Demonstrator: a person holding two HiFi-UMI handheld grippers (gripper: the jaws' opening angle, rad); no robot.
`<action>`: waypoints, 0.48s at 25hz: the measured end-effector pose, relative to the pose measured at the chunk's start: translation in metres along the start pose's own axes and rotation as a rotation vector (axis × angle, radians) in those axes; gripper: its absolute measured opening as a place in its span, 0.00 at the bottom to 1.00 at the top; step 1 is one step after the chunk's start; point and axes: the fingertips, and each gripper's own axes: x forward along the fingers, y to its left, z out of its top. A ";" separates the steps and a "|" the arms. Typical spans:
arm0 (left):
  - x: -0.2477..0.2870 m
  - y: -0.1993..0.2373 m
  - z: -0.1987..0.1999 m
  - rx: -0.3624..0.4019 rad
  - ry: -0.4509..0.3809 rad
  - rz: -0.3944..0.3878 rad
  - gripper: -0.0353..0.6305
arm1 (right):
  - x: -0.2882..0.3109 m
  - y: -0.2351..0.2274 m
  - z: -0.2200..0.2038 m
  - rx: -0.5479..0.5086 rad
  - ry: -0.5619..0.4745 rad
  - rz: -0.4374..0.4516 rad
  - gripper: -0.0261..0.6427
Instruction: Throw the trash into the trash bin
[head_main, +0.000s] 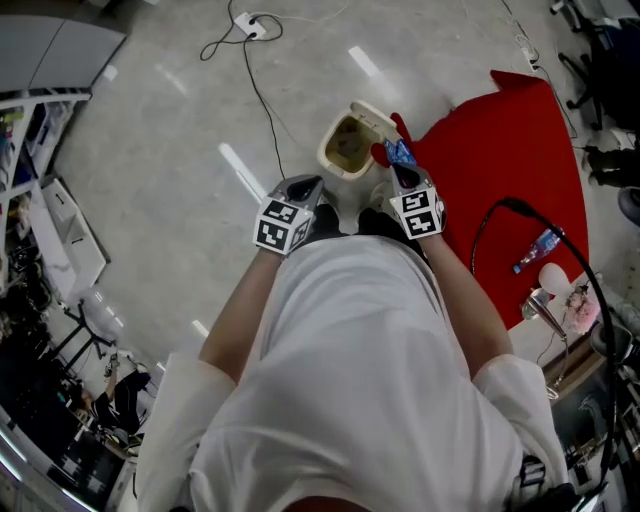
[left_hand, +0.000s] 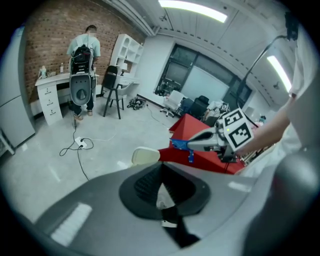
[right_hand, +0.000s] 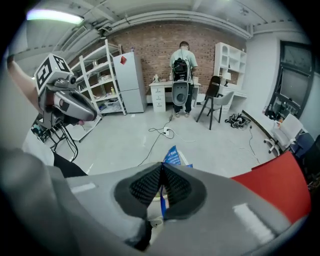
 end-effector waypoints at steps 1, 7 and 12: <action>0.000 0.003 -0.002 -0.002 -0.001 0.003 0.06 | 0.005 0.005 0.002 0.001 0.001 0.016 0.04; 0.003 0.025 -0.014 0.000 0.008 0.018 0.06 | 0.035 0.032 0.012 0.068 -0.014 0.148 0.04; 0.012 0.041 -0.021 0.009 0.010 0.029 0.06 | 0.058 0.040 0.015 0.095 -0.015 0.203 0.04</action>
